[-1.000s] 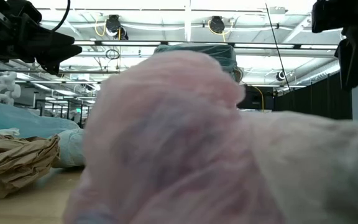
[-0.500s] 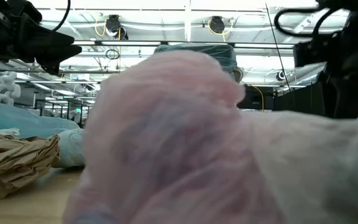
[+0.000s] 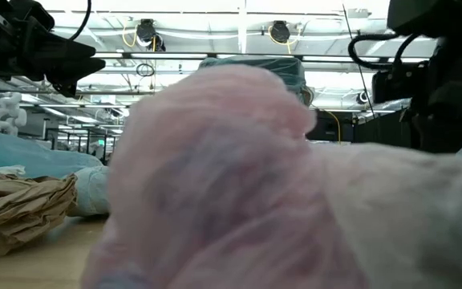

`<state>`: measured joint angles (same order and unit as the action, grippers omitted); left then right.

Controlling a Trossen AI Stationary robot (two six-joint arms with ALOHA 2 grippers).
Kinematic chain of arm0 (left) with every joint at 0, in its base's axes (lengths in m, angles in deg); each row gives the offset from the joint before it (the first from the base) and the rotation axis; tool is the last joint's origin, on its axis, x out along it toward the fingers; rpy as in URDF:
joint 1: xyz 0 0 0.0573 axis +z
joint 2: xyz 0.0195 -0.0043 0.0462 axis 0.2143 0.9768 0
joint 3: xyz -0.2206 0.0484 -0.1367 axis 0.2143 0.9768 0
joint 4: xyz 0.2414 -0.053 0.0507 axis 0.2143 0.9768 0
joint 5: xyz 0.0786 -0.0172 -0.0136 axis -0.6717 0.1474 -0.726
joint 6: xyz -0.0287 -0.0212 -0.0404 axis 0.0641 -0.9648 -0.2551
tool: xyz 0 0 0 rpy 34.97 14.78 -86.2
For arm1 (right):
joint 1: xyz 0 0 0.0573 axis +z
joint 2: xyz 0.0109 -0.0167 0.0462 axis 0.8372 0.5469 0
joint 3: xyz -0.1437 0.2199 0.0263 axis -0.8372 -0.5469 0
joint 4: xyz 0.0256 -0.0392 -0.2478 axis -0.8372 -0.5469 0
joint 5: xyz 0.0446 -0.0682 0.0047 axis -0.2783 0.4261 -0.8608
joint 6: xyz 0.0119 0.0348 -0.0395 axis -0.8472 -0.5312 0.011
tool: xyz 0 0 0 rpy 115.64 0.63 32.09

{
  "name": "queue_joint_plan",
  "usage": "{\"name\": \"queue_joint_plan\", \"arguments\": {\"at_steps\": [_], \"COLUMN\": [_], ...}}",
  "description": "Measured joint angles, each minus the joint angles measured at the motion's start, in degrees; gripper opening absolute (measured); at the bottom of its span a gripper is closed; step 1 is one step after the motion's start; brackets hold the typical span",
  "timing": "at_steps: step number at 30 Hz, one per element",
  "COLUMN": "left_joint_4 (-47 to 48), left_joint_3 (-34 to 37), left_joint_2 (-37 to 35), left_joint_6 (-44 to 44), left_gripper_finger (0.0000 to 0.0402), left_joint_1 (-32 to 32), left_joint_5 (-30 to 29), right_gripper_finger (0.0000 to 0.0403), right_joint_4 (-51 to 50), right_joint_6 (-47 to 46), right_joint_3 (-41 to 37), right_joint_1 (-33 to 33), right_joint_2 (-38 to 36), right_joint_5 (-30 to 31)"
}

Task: Place trash/remove bag and relplace
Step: Put the pink plastic into the trash bin

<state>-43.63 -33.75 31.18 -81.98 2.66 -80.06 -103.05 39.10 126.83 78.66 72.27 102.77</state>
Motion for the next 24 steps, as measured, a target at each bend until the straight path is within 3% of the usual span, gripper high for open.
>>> {"name": "queue_joint_plan", "arguments": {"at_steps": [5,14,19,24], "left_joint_4": [0.00,0.00,0.00,-0.02], "left_joint_3": [0.00,0.00,0.00,0.00], "left_joint_2": [0.00,0.00,0.00,0.00], "left_joint_6": [0.02,0.02,0.04,1.25], "left_gripper_finger": [0.0157,0.0157,0.0157,0.0157], "left_joint_1": [0.00,-0.02,-0.02,0.00], "left_joint_5": [0.03,0.03,0.03,-0.11], "right_gripper_finger": [0.0003,0.0001,0.0001,0.0000], "right_joint_4": [-13.77,-31.92,-31.14,-21.92], "right_joint_6": [-0.93,4.32,14.52,27.32], "right_joint_3": [6.88,27.49,38.62,44.51], "right_joint_1": [0.03,-4.26,-11.11,-18.77], "right_joint_2": [-4.32,-7.52,-7.54,-6.33], "right_joint_5": [1.51,11.11,12.99,13.06]}}
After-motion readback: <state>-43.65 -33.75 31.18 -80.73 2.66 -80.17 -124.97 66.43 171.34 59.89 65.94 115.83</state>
